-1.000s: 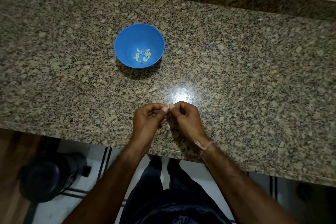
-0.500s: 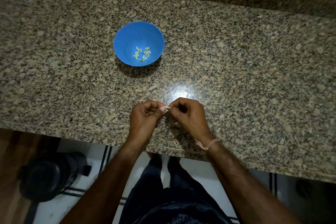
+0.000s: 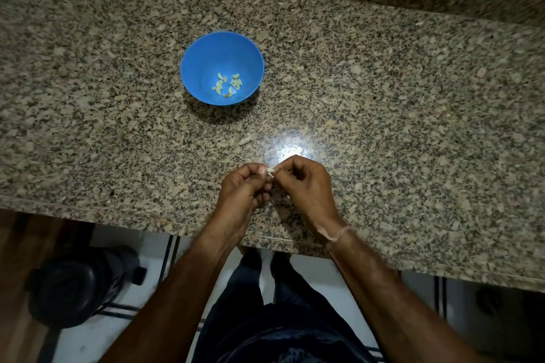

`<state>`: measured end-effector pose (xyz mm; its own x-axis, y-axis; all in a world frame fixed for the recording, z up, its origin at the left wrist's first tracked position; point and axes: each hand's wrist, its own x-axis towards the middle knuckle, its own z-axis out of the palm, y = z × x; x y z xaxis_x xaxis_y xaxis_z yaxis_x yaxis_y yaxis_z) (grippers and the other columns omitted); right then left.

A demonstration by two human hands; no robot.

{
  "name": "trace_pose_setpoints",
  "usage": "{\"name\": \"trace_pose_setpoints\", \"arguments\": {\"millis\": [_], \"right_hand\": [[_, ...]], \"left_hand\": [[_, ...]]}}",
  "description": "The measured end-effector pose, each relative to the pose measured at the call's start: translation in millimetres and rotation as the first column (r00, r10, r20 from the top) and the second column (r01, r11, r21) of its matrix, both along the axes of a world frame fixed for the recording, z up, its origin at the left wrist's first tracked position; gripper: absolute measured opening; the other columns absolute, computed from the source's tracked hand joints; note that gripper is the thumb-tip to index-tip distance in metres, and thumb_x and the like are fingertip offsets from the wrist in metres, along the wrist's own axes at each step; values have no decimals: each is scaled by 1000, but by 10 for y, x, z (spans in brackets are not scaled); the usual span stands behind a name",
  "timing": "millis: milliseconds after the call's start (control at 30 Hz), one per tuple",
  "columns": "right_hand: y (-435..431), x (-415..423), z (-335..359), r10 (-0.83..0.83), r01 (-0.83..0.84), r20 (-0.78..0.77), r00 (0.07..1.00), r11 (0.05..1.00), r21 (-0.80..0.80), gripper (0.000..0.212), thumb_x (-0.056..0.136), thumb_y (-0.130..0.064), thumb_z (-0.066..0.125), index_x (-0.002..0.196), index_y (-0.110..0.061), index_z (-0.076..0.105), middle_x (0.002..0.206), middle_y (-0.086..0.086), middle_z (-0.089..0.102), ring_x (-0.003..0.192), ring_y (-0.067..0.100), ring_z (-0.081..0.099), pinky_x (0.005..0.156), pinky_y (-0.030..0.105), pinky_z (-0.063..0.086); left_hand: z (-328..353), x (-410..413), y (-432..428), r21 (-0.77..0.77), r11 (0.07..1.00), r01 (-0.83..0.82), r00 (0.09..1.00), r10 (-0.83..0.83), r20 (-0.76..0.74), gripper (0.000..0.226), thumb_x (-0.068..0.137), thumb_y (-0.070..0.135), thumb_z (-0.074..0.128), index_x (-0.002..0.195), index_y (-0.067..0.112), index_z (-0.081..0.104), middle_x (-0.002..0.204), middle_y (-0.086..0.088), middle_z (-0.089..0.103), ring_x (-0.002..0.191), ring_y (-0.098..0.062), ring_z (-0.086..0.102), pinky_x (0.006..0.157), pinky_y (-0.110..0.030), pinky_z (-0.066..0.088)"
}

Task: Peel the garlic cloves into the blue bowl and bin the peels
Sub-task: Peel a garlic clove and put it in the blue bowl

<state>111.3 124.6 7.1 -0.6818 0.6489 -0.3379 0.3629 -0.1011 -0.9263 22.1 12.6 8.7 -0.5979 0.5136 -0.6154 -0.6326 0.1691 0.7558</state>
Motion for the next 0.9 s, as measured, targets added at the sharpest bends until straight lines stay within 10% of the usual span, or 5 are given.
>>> {"name": "trace_pose_setpoints", "arguments": {"millis": [133, 300, 467, 600, 900], "right_hand": [[8, 1, 10, -41, 41, 2, 999, 995, -96, 9, 93, -9, 72, 87, -3, 74, 82, 9, 75, 75, 30, 70, 73, 37, 61], [-48, -45, 54, -153, 143, 21, 988, 851, -505, 11, 98, -4, 64, 89, -1, 70, 73, 10, 66, 63, 16, 59, 61, 27, 54], [-14, -5, -87, -40, 38, 28, 999, 997, 69, 7, 93, -10, 73, 87, -9, 76, 79, 3, 76, 74, 18, 73, 70, 32, 61], [-14, 14, -130, -23, 14, 49, 999, 984, 178, 8, 94, -15, 73, 87, -17, 77, 78, -4, 76, 76, 17, 74, 74, 42, 63], [70, 53, -227, 57, -92, 101, 993, 918, 386, 20, 96, -14, 69, 112, -24, 75, 104, -12, 75, 98, 10, 71, 85, 40, 61]], "left_hand": [[0, -1, -30, -272, 956, 108, 772, -253, -583, 10, 100, 10, 62, 97, 17, 68, 90, 5, 71, 82, -6, 65, 71, -16, 53], [10, 3, 35, -128, 983, 130, 895, -172, -411, 10, 104, 8, 55, 100, 10, 63, 88, -3, 67, 77, -10, 62, 67, -24, 54], [-108, 53, 74, -38, 996, 82, 995, -84, -59, 19, 109, 21, 48, 98, 19, 62, 76, 0, 59, 67, -10, 50, 59, -26, 41], [-90, 76, 154, -47, 999, 13, 1000, -12, 17, 19, 109, 17, 46, 99, 17, 63, 76, 3, 60, 68, -8, 52, 60, -25, 41], [-149, 20, 146, -349, 935, 67, 882, -219, -417, 17, 106, 29, 55, 101, 16, 65, 85, 4, 63, 73, -8, 53, 61, -19, 40]]}}
